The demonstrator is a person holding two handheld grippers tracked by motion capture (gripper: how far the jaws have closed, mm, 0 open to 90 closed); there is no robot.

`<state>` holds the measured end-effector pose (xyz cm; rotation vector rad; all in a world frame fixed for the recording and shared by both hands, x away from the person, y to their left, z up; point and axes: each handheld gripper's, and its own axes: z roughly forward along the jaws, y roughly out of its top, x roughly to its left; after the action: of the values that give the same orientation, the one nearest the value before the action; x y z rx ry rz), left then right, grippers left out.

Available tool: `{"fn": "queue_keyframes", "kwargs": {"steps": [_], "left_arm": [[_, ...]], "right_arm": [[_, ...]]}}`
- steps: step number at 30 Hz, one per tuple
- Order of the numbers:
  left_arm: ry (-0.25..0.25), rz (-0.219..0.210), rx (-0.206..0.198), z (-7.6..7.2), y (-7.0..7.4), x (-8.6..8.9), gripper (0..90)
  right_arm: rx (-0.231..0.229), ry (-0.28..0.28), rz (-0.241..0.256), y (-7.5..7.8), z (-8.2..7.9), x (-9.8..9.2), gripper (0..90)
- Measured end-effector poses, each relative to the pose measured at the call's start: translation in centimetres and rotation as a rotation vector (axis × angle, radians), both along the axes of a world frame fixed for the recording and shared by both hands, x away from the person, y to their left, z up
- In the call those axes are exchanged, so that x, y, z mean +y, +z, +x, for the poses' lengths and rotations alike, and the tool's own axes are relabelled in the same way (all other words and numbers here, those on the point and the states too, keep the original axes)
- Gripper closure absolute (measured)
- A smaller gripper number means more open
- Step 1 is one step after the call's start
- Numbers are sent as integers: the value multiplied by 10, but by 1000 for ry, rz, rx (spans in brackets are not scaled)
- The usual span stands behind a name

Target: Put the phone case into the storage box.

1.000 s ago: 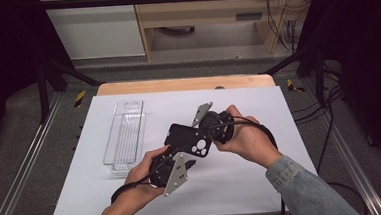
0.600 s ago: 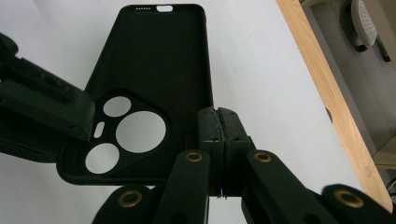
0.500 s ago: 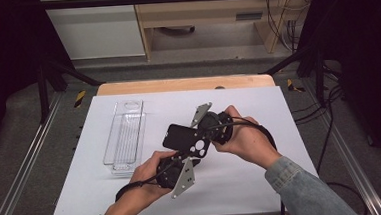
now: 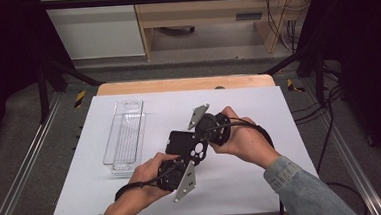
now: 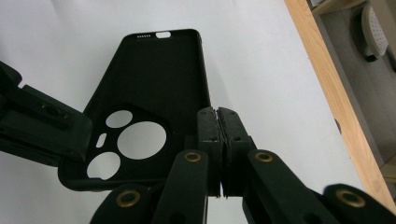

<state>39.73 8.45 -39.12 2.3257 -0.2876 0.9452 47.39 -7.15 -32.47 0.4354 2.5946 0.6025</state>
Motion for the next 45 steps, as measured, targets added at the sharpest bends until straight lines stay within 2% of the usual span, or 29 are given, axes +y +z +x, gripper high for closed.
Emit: {"fn": "queue_keyframes", "kwargs": {"steps": [2, 3, 4, 5, 7, 8, 10, 12, 16, 18, 21, 23, 25, 26, 29, 30, 32, 33, 38, 41, 45], "left_arm": [[-2, -1, 2, 0, 0, -1, 861], [-7, 6, 3, 0, -1, -2, 867], [-7, 6, 3, 0, -1, -2, 869], [-7, 17, -4, -1, -1, -2, 869], [-7, 2, 4, -1, -2, -2, 870], [-8, 2, 1, -1, -2, -1, 870], [-5, 0, -1, -1, -2, -1, 870], [-5, -9, -3, -1, -1, 0, 870], [-6, -20, -4, -2, -1, 1, 870], [-6, -26, -6, -3, -2, 2, 870], [-8, -24, -9, -5, -3, 4, 870], [-8, -27, -7, -6, -3, 5, 870], [-8, -48, -2, -8, -3, 6, 870], [-9, -41, -6, -9, -3, 6, 870], [-10, -50, -6, -10, -3, 7, 869], [-9, -40, -10, -10, -2, 7, 870], [-7, -59, -4, -10, -2, 8, 870], [-7, -112, 20, -10, -4, 8, 869], [-3, -121, 20, -11, -3, 11, 869], [3, -134, 26, -10, -2, 14, 870], [4, -145, 28, -9, -2, 16, 870]], "right_arm": [[5, 6, 25, 1, 1, -1, 874], [15, 8, 68, 4, 1, -2, 794], [15, 8, 68, 4, 1, -2, 794], [18, 5, 95, 6, 2, -2, 741], [31, -9, 155, 9, 3, -5, 706], [29, -15, 169, 9, 4, -7, 672], [26, -72, 248, 12, 8, -13, 581], [19, -110, 303, 13, 12, -18, 537], [4, -153, 326, 12, 16, -23, 535], [15, -199, 369, 9, 23, -31, 486], [12, -225, 388, 7, 27, -35, 452], [7, -245, 420, 6, 30, -39, 423], [-15, -248, 458, 7, 31, -44, 369], [-17, -251, 470, 8, 30, -45, 355], [-25, -246, 480, 8, 30, -46, 309], [-25, -248, 479, 8, 30, -47, 288], [-36, -254, 481, 7, 30, -47, 236], [-35, -267, 489, 5, 30, -48, 204], [-29, -260, 506, 4, 30, -54, 167], [-47, -263, 512, 3, 28, -59, 147], [-60, -242, 558, 3, 22, -65, 126]]}}
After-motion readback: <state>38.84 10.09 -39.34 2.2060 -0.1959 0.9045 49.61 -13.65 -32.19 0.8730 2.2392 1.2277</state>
